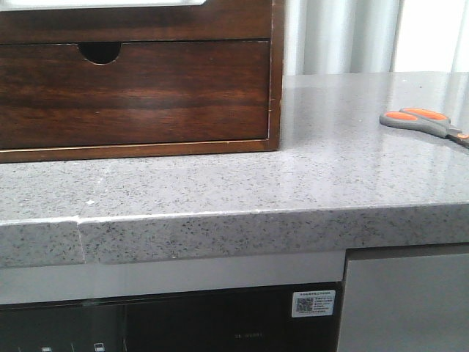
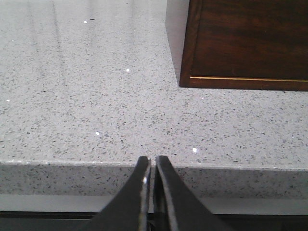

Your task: Put scissors in drawer with both arms

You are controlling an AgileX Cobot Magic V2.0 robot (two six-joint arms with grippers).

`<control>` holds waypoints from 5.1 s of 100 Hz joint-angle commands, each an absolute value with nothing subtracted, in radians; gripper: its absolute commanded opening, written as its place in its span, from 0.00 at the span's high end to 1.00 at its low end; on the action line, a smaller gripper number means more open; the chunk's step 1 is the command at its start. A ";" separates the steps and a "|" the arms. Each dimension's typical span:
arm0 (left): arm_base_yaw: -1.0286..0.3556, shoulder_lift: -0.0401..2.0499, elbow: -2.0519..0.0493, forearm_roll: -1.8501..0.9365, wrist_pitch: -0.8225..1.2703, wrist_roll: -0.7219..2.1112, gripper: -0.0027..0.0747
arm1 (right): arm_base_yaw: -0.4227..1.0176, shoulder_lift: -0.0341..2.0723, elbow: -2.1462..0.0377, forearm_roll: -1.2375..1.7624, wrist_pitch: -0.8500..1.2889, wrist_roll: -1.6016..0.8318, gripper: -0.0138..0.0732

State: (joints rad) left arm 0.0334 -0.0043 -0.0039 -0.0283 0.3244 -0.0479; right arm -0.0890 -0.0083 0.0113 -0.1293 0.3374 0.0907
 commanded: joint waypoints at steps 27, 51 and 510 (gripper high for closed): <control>0.035 -0.038 0.017 -0.033 0.271 -0.057 0.99 | -0.093 -0.036 0.044 -0.125 0.317 0.081 0.92; 0.035 -0.038 0.017 -0.033 0.271 -0.057 0.99 | -0.093 -0.036 0.044 -0.125 0.319 0.081 0.92; -0.180 1.123 -0.610 0.910 -0.595 0.339 0.56 | -0.016 0.269 -0.237 0.025 0.245 0.047 0.92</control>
